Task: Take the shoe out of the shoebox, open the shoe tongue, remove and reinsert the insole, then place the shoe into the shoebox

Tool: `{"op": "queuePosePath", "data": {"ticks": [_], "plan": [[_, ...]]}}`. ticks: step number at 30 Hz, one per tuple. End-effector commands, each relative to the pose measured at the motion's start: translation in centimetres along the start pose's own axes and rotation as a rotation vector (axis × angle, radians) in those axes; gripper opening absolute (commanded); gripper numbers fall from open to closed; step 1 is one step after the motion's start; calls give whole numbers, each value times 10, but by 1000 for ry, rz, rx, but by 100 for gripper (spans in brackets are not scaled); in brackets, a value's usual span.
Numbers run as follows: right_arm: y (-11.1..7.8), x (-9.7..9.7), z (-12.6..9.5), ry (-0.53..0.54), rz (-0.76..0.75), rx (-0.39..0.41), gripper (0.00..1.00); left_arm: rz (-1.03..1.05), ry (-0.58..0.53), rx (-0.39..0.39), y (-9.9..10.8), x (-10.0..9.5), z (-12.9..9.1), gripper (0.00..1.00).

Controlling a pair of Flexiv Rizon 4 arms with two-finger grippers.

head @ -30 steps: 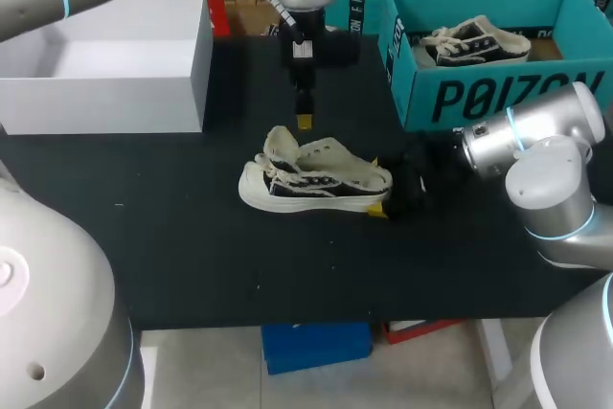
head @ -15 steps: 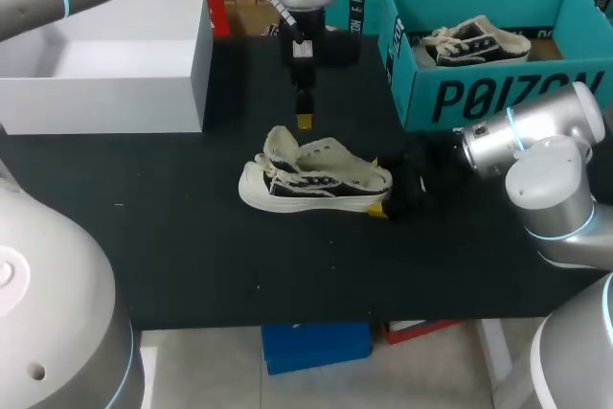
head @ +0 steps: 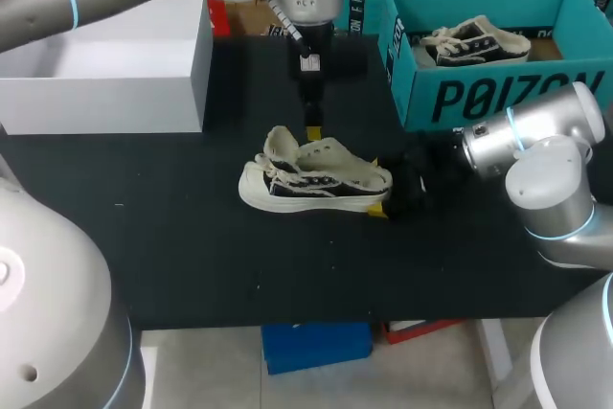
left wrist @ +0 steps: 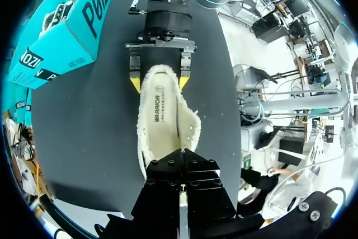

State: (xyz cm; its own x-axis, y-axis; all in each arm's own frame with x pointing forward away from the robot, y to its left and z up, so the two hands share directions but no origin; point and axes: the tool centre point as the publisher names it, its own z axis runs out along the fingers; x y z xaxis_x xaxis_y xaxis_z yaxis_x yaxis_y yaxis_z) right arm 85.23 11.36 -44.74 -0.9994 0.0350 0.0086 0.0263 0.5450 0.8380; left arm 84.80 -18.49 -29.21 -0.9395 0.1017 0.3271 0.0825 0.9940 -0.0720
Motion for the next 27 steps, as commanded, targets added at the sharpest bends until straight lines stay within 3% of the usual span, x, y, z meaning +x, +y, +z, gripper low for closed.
{"op": "queuePosePath", "data": {"ticks": [1, 15, 27], "plan": [[-3, 0, 1, -1, 1, 3, 0, 1, 16, 10, 0, -9, 18, 0], [-3, 0, 1, -1, 1, 3, 0, 11, 64, 25, -6, -7, 61, 0], [-3, 0, 1, -1, 1, 3, 0, -17, 81, -16, -3, -2, 100, 0]]}}
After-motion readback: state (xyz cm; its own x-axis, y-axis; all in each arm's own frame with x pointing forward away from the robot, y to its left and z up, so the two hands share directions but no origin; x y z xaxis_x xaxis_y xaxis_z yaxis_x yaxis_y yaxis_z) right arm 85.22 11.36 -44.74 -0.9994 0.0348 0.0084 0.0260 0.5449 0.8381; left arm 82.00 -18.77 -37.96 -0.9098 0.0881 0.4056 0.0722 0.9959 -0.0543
